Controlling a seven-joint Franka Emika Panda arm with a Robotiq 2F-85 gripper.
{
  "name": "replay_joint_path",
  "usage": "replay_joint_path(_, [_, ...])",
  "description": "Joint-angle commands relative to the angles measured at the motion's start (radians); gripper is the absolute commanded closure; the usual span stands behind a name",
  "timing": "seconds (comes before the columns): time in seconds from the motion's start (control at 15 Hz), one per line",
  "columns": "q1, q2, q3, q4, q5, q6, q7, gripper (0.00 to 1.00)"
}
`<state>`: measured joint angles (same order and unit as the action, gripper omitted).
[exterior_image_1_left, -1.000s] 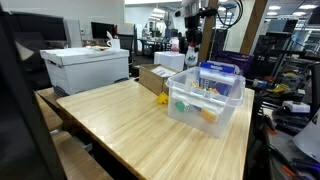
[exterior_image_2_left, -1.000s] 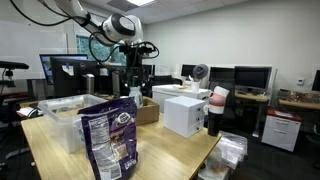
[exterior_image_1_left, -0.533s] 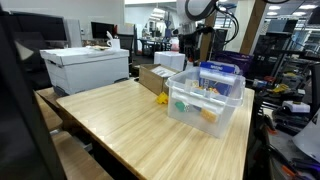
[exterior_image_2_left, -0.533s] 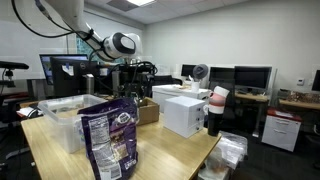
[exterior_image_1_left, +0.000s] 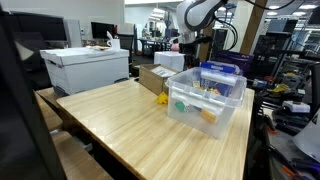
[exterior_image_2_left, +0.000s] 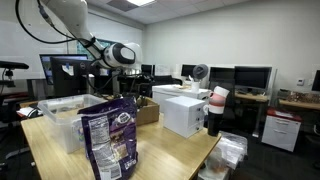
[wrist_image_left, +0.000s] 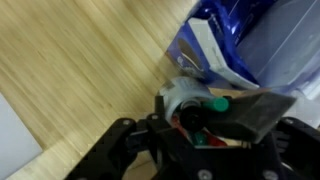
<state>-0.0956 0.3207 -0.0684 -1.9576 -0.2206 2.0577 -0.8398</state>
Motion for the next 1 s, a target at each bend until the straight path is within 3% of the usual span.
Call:
replay_joint_path(0.0, [-0.019,-0.009,0.016,-0.024,0.022,0.024,0.011,0.66])
replay_joint_path(0.93, [-0.026,0.017,0.023,-0.038,0.043,0.031,0.006,0.66])
